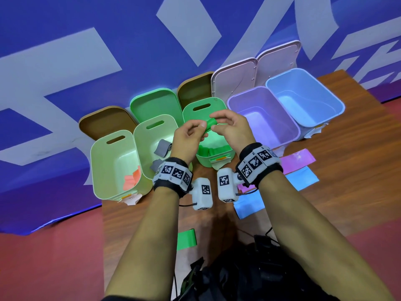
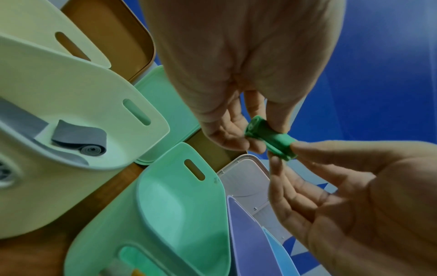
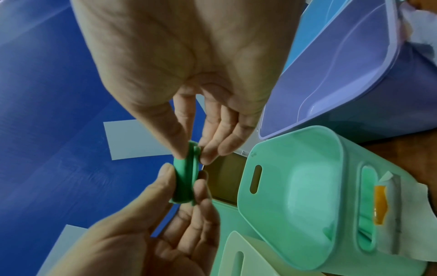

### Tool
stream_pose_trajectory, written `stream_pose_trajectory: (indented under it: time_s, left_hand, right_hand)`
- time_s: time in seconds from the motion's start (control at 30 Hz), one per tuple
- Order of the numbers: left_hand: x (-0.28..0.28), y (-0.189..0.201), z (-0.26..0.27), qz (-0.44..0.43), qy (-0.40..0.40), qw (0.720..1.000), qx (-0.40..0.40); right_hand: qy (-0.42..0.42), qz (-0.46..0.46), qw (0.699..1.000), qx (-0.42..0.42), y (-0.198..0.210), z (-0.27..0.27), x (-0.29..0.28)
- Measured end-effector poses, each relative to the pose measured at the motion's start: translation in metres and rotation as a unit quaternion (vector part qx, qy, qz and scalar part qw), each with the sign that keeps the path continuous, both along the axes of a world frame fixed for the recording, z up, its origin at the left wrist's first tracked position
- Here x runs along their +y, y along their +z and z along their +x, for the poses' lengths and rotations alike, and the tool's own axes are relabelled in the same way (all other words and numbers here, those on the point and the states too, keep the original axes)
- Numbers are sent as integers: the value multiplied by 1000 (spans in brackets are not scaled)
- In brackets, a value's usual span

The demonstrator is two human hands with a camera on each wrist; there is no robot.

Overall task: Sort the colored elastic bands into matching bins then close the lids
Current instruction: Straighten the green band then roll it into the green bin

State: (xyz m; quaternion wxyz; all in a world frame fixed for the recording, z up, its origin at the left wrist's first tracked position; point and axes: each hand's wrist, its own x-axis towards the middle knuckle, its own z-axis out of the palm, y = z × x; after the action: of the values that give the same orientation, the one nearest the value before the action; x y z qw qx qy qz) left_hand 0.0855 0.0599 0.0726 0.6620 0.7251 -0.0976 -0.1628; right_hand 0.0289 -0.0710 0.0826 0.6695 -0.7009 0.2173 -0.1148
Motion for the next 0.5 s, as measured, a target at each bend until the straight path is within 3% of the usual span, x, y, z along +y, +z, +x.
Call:
stream_pose_trajectory:
  time_s: [0.13,0.27,0.5]
  left_hand:
    - [0,-5,2,-9,-6,1000,-16]
    - [-1,-12,3,-2,-8,1000,4]
    - [-4,-32,10,85,-43,995,29]
  right_hand:
    - [-9,51,999,15,-4,-1,2]
    - [-6,31,999,23,-11,0,1]
    - [-10,9,997,71,-28,4,-4]
